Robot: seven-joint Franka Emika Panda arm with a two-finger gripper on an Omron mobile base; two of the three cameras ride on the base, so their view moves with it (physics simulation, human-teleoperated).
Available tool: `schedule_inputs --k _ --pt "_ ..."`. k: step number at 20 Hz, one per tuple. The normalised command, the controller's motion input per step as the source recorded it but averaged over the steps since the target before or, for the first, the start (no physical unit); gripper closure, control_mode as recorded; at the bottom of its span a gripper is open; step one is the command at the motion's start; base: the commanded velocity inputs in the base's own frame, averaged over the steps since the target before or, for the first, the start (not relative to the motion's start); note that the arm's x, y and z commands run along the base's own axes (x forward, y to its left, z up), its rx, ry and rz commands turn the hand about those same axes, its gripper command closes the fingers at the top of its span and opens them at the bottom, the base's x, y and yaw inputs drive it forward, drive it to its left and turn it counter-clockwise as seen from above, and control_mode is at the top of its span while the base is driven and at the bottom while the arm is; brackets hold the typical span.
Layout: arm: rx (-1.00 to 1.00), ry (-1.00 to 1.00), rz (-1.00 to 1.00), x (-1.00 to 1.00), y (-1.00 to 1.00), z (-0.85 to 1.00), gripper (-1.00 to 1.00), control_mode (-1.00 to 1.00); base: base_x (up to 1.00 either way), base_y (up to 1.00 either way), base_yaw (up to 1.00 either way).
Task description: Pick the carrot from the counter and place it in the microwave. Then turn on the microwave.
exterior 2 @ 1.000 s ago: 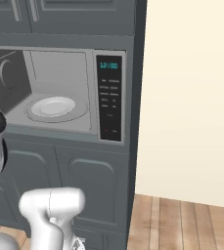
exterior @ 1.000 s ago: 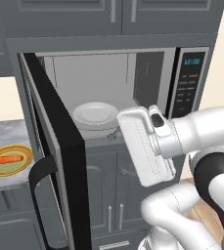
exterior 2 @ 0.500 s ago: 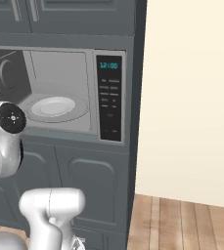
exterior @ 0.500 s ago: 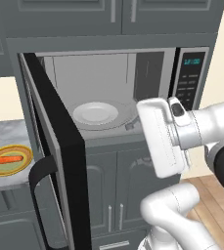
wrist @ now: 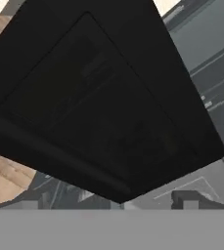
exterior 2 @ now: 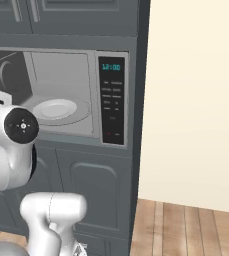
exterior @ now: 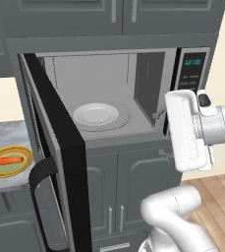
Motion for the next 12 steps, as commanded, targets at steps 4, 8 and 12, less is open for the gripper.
schedule_inputs --k 4,8,12 --pt "0.11 0.19 -0.30 0.00 -0.42 -0.10 -1.00 -1.00 0.00 0.00 0.00" --pt "0.09 0.21 -0.32 0.00 -0.40 -0.07 -1.00 -1.00 0.00 0.00 0.00" --pt "0.09 0.22 -0.31 0.00 -0.37 -0.04 -1.00 -1.00 0.00 0.00 0.00"
